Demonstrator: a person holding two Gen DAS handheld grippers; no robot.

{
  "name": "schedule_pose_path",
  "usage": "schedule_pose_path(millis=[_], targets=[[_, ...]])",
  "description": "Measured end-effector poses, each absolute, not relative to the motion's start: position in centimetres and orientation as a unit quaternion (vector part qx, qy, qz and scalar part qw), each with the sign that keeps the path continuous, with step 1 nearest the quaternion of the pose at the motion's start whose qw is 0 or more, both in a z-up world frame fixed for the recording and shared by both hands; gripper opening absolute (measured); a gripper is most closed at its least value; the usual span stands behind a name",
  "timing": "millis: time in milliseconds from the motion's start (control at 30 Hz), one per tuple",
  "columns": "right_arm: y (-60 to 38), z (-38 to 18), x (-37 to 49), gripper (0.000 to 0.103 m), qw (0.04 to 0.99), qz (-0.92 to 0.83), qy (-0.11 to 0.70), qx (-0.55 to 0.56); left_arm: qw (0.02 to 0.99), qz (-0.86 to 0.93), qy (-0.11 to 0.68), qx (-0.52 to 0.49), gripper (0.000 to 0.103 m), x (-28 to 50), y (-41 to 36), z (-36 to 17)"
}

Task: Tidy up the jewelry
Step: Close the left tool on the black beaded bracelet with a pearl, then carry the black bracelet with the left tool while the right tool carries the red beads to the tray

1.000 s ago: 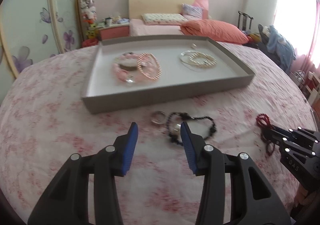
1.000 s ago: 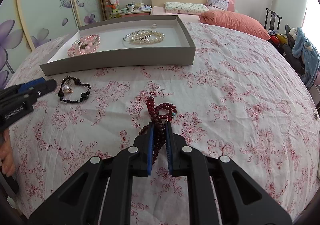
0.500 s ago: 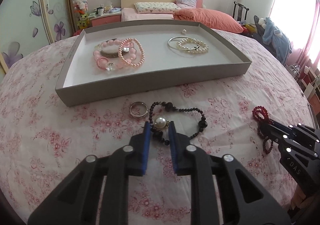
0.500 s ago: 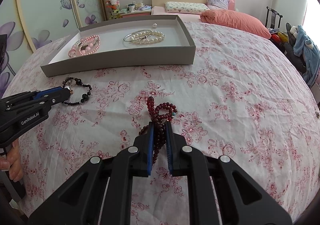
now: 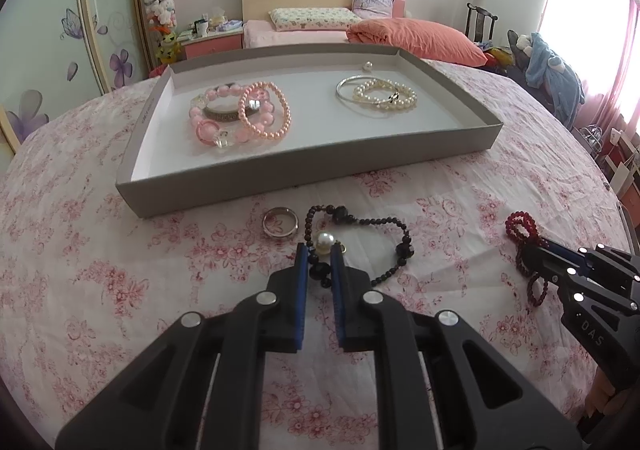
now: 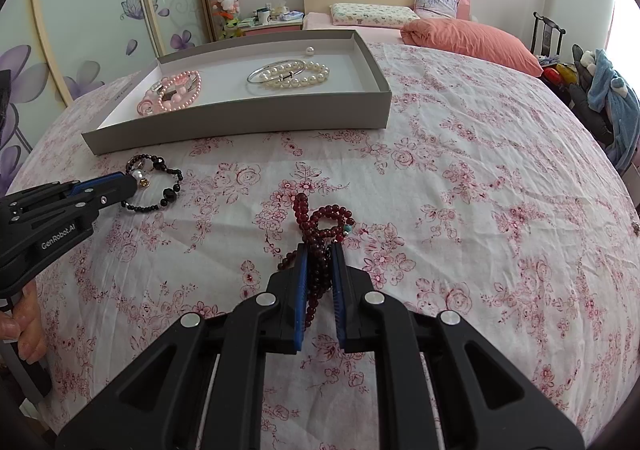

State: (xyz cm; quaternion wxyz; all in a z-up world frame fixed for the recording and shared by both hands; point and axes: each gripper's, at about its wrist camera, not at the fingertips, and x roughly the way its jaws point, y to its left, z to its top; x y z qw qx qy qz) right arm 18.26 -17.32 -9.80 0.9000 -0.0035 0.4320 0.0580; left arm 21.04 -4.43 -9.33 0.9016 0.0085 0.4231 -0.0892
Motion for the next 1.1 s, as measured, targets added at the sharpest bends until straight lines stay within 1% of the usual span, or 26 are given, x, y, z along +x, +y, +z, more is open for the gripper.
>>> schedule_pose_path(millis=[300,567,767,933,1100], targets=[[-17.3,-9.8,18.3,0.013,0.900,0.058,0.432,-0.003,0.920,-0.103,0.378,0.010,0.011,20.1,-4.7,-6.8],[-17.3,-9.8,18.3,0.013,0.900,0.058,0.432,-0.003,0.934,-0.117,0.337,-0.009,0.011,19.5,-4.4,-4.1],[-17.3,-9.8,18.3,0.013,0.900,0.058,0.432,-0.004,0.944,-0.114,0.308,-0.034,0.011,18.8,-2.8,-2.0],[-17.3,-9.8,18.3,0.013,0.900,0.058,0.432,-0.004,0.949,-0.102,0.293,-0.051,0.011,18.6,-1.2,-0.8],[-17.3,-9.8,18.2,0.013,0.900,0.057,0.432,-0.006,0.951,-0.089,0.291,-0.057,0.011,18.4,0.0,-0.7]])
